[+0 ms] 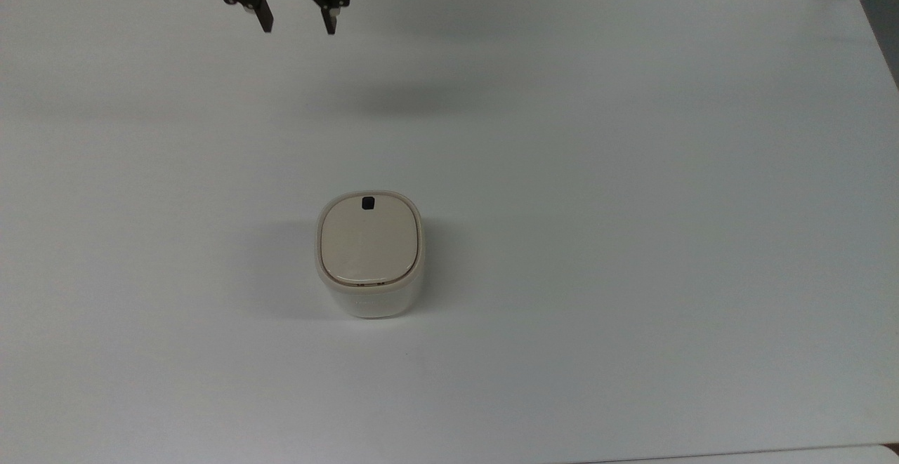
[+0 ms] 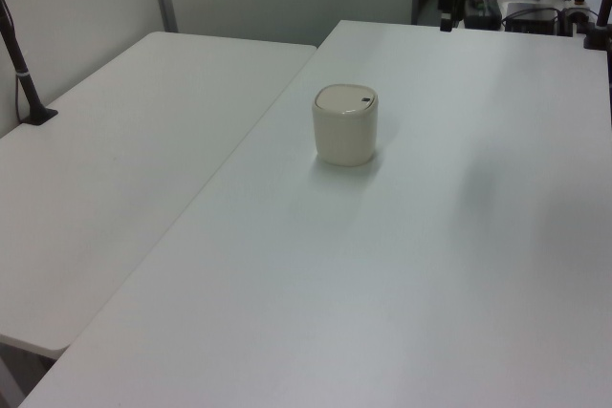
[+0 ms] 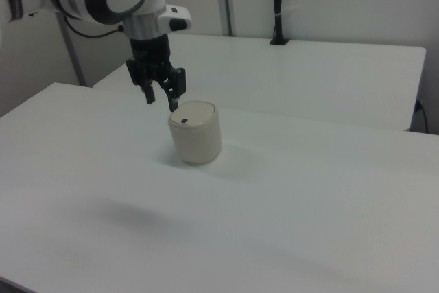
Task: Open the trash bin
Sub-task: 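Lower the gripper onto the dark button on the bin lid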
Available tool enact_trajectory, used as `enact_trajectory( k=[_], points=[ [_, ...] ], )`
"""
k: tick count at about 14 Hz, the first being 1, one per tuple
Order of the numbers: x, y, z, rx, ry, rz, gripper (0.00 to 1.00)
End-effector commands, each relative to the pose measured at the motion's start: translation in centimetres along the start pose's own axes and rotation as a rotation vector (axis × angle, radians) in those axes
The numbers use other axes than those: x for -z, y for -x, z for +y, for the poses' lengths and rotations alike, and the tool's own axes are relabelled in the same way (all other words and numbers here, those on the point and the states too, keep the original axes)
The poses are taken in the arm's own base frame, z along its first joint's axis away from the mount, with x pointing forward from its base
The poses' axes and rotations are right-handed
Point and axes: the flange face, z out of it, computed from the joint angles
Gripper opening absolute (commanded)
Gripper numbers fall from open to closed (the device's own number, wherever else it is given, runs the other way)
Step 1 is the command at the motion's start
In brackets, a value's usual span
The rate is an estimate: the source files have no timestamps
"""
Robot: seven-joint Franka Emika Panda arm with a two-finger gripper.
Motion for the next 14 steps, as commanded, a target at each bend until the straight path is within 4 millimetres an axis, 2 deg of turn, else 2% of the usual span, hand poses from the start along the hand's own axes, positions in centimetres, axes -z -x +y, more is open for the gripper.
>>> enact_trajectory(
  k=[1,4,7,10,14],
  points=[
    [-3.3,-4.3,-1.8,0.028,-0.003,-0.029,0.32],
    [-6.2,-8.9,-4.6,0.053,-0.023,0.036,0.21],
    [-8.5,-11.6,-6.2,0.065,-0.025,0.133,0.2],
    [-11.0,-13.3,-8.3,0.082,-0.015,0.131,0.2],
    [-15.0,-13.9,-9.2,0.095,0.0,0.088,0.14]
  ],
)
